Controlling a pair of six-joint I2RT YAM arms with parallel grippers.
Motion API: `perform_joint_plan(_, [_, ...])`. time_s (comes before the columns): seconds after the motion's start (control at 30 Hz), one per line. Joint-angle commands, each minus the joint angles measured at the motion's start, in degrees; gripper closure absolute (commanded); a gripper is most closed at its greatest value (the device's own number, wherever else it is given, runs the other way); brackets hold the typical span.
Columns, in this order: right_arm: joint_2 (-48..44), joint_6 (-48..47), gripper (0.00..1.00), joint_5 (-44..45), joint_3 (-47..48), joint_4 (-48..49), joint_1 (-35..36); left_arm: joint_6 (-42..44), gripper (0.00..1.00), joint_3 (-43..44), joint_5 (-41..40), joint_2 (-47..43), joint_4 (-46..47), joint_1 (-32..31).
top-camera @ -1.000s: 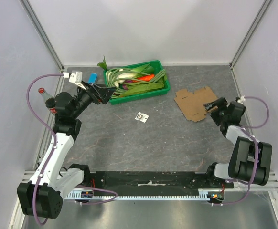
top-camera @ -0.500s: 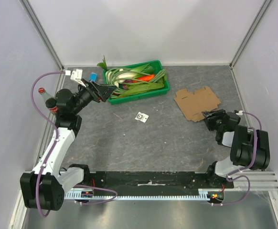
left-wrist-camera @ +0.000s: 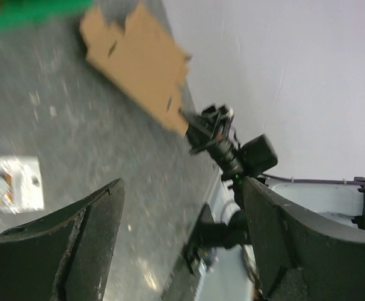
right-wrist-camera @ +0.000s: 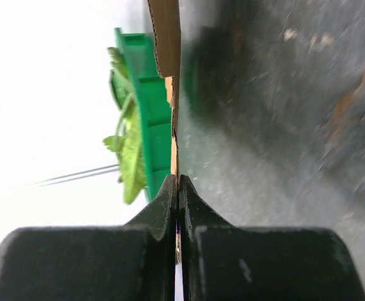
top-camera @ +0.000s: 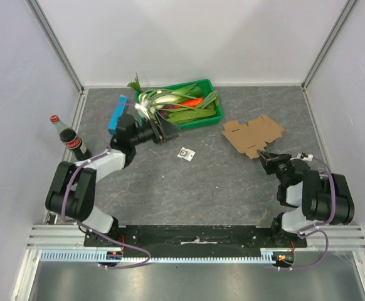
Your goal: Fold the paper box
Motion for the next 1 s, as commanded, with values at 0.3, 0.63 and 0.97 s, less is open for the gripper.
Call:
perform_joint_plan(0.3, [-34.8, 13.0, 1.0, 6.8, -12.0, -10.9, 5.5, -23.9, 0.14, 0.7, -16.6, 18.5, 23.9, -23.3])
perform_joint_plan(0.63, [-63.2, 13.1, 1.0, 6.1, -12.6, -35.5, 5.6, -26.5, 0.16, 2.3, -24.6, 23.2, 33.1, -31.1])
perform_joint_plan(0.97, [-65.3, 12.2, 1.0, 1.8, -11.2, -36.5, 5.6, -27.8, 0.08, -3.6, -28.2, 21.1, 44.5, -31.6])
